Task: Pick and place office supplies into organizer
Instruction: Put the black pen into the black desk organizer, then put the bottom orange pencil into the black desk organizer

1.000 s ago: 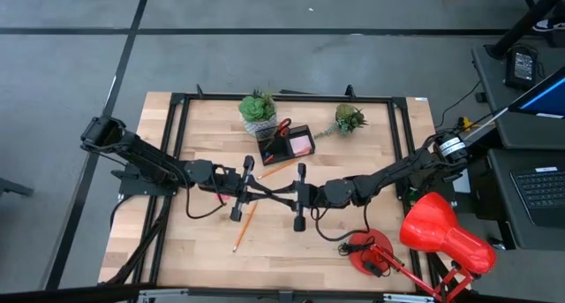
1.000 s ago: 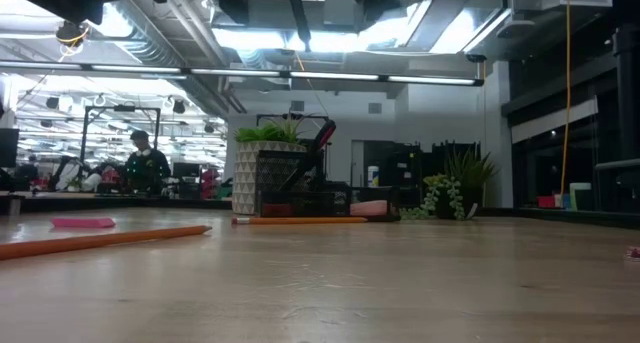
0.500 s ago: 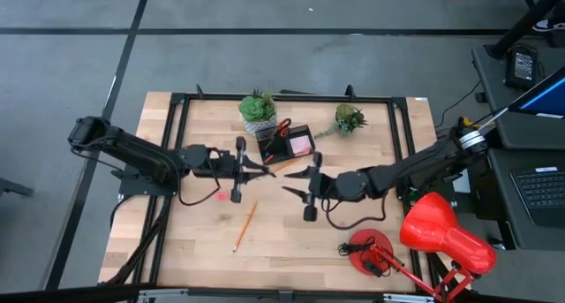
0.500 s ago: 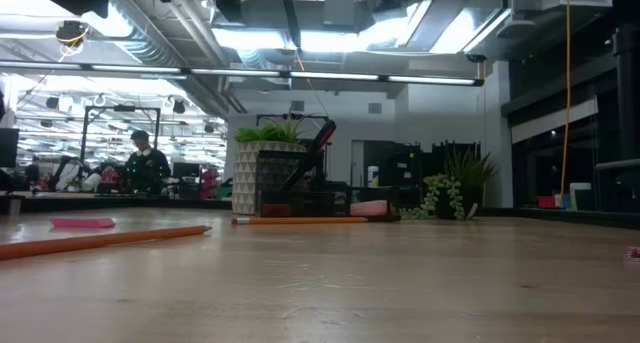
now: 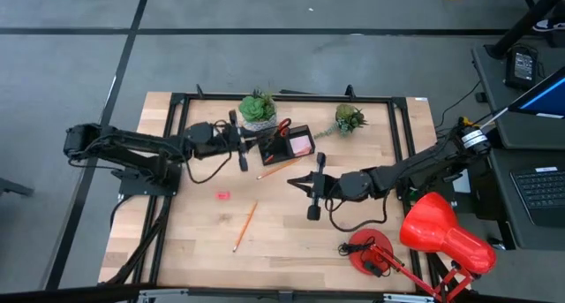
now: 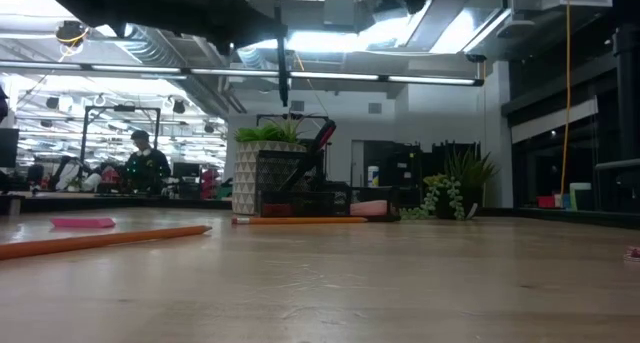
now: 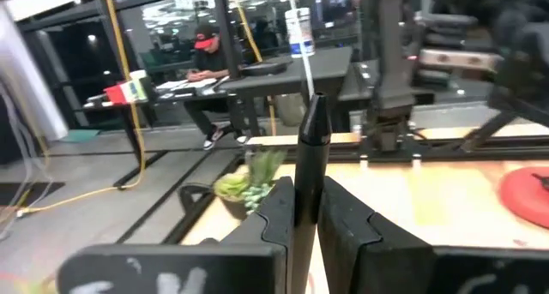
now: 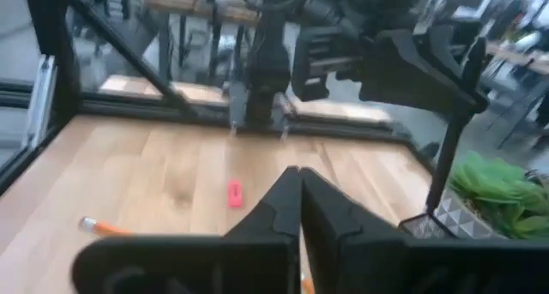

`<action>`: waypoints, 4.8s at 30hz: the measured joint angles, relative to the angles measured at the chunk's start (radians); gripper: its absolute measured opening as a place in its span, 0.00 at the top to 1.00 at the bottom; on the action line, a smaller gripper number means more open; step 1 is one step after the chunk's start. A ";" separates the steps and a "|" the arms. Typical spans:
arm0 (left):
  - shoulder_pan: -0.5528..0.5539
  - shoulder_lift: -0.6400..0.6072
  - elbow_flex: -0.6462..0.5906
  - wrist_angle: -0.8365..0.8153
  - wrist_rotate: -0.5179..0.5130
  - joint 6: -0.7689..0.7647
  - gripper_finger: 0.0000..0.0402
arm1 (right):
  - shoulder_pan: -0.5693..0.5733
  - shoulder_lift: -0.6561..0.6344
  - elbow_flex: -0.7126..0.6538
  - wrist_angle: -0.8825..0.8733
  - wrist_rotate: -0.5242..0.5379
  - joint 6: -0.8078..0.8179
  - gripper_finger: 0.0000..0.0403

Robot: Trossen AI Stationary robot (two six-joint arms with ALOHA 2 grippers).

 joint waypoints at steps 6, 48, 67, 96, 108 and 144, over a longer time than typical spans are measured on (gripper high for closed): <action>0.111 0.033 0.000 -0.001 0.066 -0.026 0.94 | -0.038 0.000 -0.207 0.323 -0.003 0.026 0.98; 0.222 0.390 0.000 0.119 0.092 -0.186 0.72 | -0.111 -0.007 -0.281 0.469 -0.096 -0.007 0.99; -0.109 0.035 0.000 -0.287 -0.029 -0.152 0.84 | -0.123 -0.007 -0.280 0.469 -0.092 -0.030 0.99; -0.754 0.316 0.389 -1.118 -0.432 -0.998 1.00 | -0.067 -0.006 -0.280 0.414 -0.092 0.051 0.99; -0.813 0.570 0.618 -1.283 -0.302 -1.305 1.00 | -0.021 -0.009 -0.280 0.341 -0.096 0.048 0.99; -0.647 0.704 0.622 -1.303 -0.111 -1.408 0.66 | -0.004 -0.009 -0.280 0.239 -0.102 0.022 0.99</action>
